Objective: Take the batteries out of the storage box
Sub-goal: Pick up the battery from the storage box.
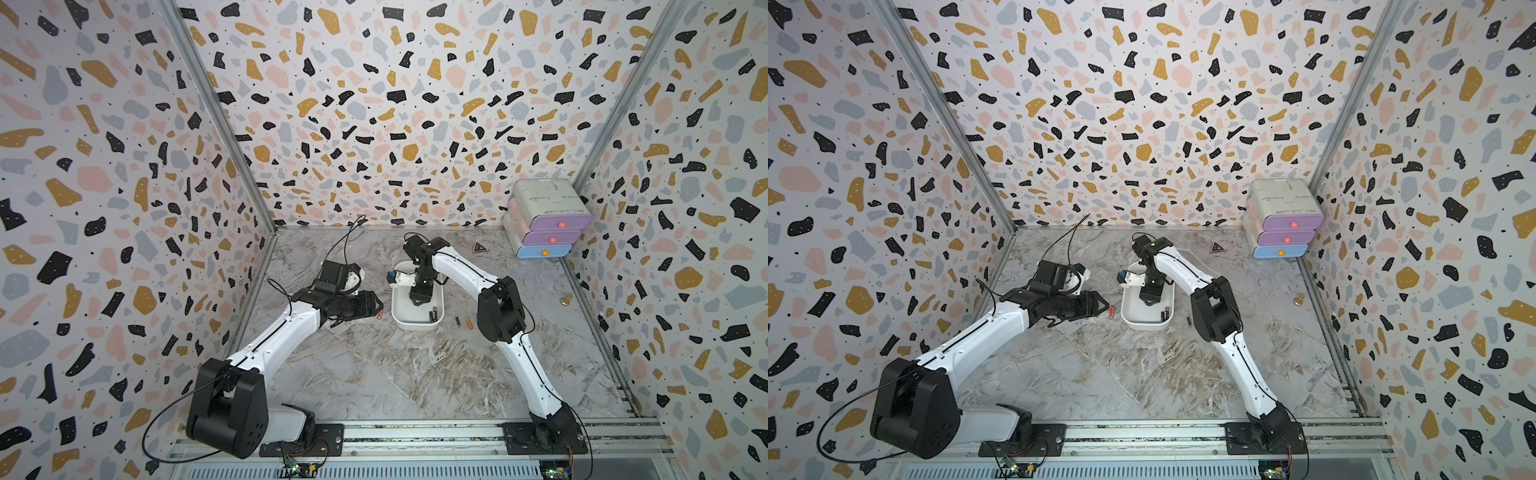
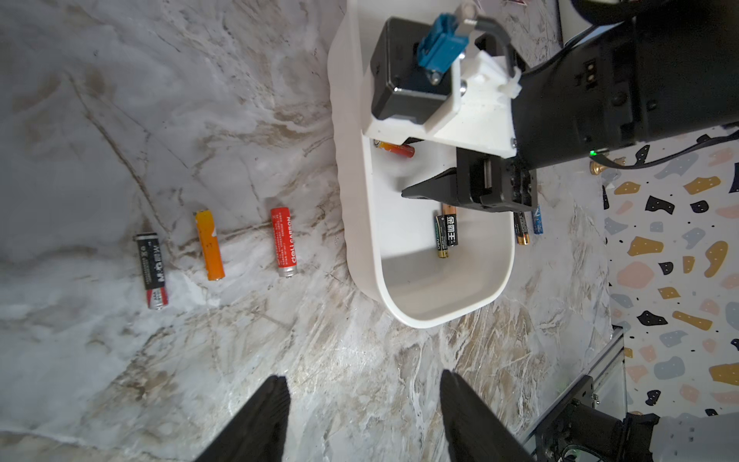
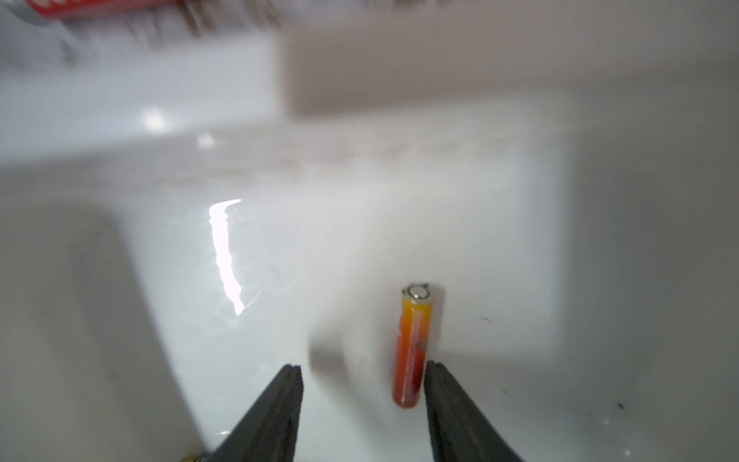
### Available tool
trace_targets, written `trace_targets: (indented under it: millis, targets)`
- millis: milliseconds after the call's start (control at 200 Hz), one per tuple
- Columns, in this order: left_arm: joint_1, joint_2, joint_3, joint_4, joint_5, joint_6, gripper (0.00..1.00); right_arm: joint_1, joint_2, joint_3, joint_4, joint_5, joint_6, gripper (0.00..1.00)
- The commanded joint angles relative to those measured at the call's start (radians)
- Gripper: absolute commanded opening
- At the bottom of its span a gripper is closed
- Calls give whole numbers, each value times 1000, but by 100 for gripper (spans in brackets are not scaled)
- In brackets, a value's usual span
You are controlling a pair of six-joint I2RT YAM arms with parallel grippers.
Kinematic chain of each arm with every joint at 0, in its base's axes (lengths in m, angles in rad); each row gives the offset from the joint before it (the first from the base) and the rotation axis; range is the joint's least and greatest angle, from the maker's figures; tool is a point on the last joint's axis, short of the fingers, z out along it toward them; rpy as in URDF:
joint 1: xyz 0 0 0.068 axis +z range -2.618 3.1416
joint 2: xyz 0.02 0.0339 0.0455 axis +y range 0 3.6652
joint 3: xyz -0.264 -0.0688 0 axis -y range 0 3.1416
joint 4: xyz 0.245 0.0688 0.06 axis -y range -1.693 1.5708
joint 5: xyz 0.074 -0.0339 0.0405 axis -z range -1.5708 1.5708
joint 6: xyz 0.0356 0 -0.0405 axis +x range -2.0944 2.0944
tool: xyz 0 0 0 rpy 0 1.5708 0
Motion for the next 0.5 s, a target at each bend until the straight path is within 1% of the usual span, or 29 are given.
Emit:
trace_targets:
  millis: [0, 100, 140, 165, 215, 260, 330, 395, 461, 496]
  targets:
    - [5, 4, -11, 38, 11, 4, 64, 7, -1, 37, -18, 41, 25, 49]
    - [5, 11, -9, 42, 14, 3, 64, 10, 2, 39, -19, 52, 20, 44]
    - [5, 13, -9, 43, 16, 3, 64, 9, 2, 40, -19, 52, 20, 39]
    - [5, 12, -9, 43, 18, 3, 64, 9, 0, 38, -19, 51, 21, 34]
    - [5, 13, -9, 42, 15, 2, 64, 9, 1, 38, -20, 51, 17, 30]
    - [4, 11, -11, 44, 14, 3, 64, 10, 2, 40, -20, 51, 15, 24]
    - [5, 10, -11, 45, 13, 3, 64, 9, 4, 43, -17, 51, 17, 20]
    - [5, 8, -11, 44, 13, 4, 64, 9, 6, 51, -17, 48, 25, 12]
    - [4, 5, -15, 43, 13, 4, 64, 10, 8, 53, -13, 52, 36, 6]
    - [5, 5, -16, 43, 12, 5, 64, 10, 10, 56, -13, 54, 42, 5]
